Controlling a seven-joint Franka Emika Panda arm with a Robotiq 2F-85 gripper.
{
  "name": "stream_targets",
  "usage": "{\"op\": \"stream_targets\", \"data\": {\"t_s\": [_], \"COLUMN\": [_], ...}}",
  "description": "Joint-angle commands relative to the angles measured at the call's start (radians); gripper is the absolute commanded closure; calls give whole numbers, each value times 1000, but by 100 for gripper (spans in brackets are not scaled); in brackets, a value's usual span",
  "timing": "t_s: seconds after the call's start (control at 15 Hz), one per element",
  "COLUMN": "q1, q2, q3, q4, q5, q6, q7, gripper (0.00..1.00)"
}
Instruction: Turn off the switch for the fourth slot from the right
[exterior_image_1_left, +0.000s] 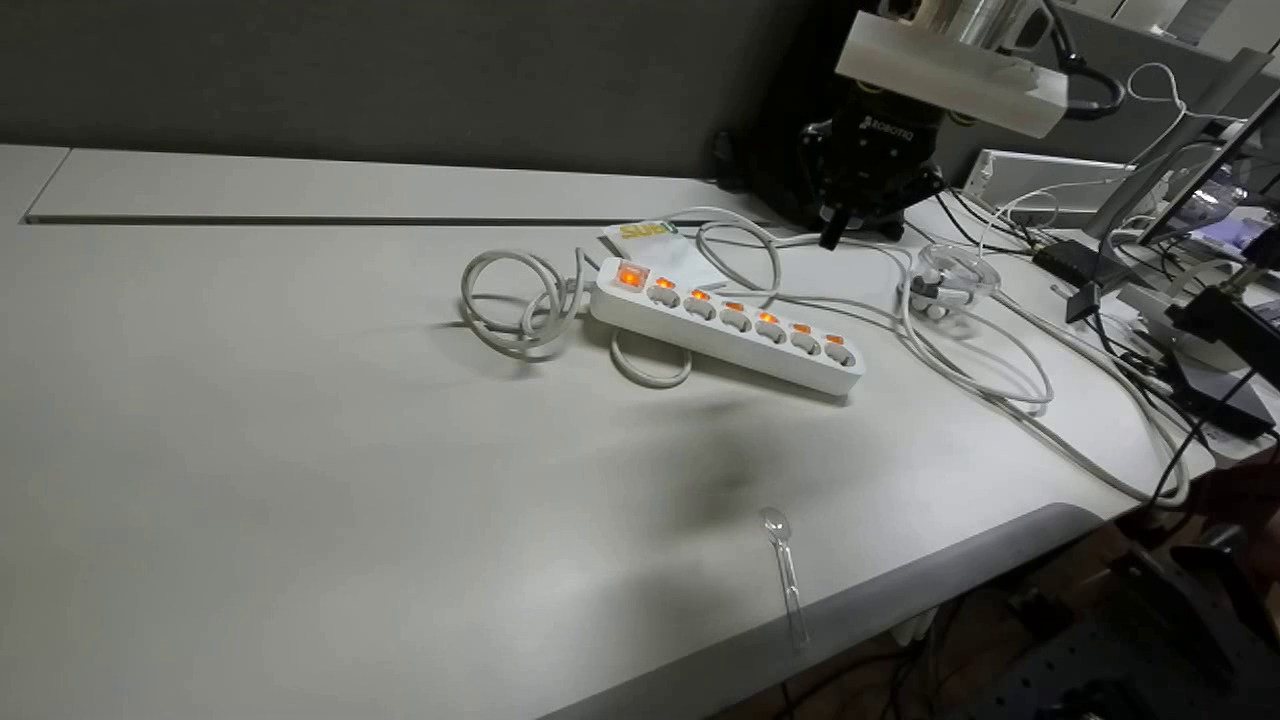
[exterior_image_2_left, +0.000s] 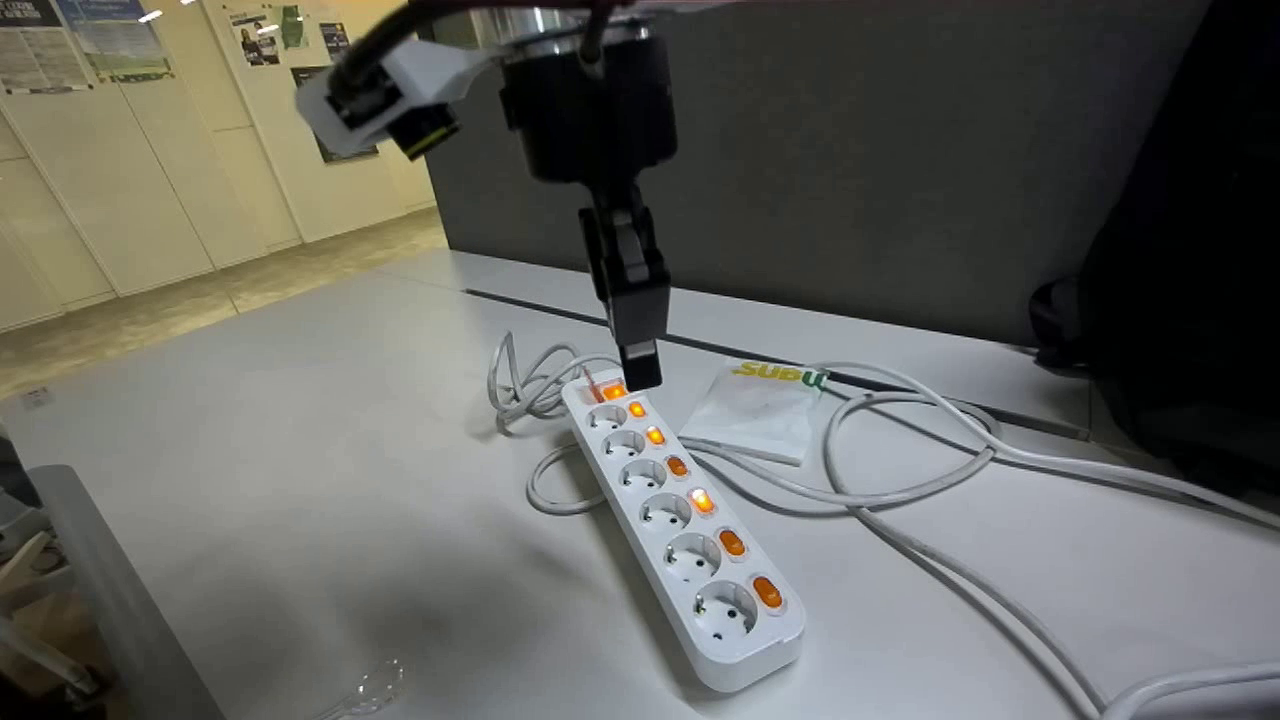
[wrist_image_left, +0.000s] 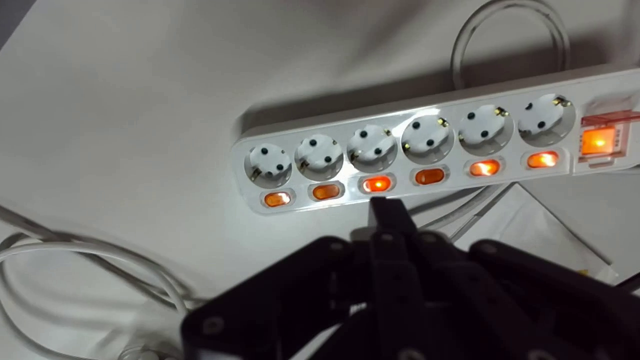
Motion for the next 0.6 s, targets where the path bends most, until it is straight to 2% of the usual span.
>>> {"op": "stream_targets", "data": {"t_s": [0.0, 0.53], "q1": [43, 101], "q2": [94, 215], "q3": [-43, -85], "q4": [80, 158], "q5": [-21, 33], "q6": [16, 41], "q7": [97, 130], "gripper": [100, 100]}}
